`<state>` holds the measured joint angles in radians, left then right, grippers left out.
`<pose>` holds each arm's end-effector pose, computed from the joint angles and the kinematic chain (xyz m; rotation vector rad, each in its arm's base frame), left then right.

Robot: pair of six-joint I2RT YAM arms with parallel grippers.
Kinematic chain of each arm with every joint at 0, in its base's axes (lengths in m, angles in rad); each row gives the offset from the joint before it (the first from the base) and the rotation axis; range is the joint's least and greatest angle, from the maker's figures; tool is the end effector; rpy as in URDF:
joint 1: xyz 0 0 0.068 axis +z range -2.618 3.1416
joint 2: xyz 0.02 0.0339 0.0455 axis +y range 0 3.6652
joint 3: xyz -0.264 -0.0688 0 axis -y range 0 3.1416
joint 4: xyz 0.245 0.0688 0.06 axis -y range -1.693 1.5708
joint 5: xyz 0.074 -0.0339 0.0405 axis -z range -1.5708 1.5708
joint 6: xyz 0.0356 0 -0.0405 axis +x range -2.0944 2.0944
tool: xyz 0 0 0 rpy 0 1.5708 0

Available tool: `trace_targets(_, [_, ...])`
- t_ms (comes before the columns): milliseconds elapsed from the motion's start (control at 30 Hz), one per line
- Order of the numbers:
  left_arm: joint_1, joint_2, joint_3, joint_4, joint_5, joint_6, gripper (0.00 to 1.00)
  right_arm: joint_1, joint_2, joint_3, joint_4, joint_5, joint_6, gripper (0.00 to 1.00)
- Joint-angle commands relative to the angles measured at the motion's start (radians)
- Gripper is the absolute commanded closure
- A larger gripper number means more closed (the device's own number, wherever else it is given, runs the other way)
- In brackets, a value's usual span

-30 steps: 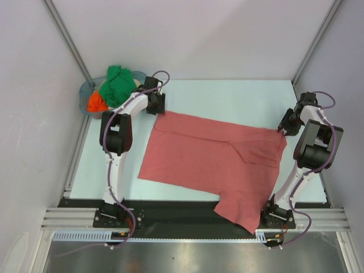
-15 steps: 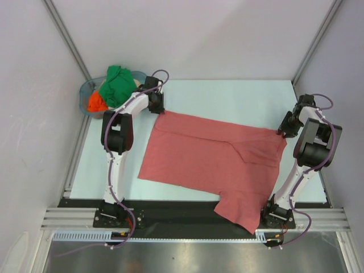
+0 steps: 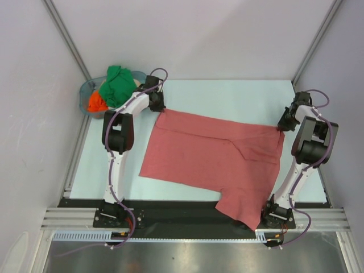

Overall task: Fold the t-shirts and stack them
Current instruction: Fold the tshirt

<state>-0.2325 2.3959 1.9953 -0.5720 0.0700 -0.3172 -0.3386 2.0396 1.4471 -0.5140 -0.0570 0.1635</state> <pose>0.5099 -0.1233 0.1618 -0.0810 2.5669 -0.3014 0.4016 -0.1393 0.1640 0.6469 2.5948 0.0207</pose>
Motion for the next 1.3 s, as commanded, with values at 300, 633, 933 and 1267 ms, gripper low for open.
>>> trace_targets(300, [0.005, -0.004, 0.081, 0.208, -0.208, -0.086, 1.00, 0.067, 0.201, 0.326, 0.187, 0.055, -0.001, 1.00])
trace_targets(633, [-0.005, -0.010, 0.140, 0.155, -0.187, -0.059, 0.58, 0.067, 0.361, 0.676, -0.081, 0.126, 0.021, 0.41])
trace_targets(933, [-0.054, -0.387, -0.111, 0.075, -0.182, -0.046, 0.38, 0.104, 0.096, 0.630, -0.397, 0.300, 0.085, 0.23])
trace_targets(1267, [-0.212, -0.769, -0.514, 0.073, 0.020, -0.126, 0.45, 0.237, -0.329, -0.027, -0.206, 0.030, 0.145, 0.61])
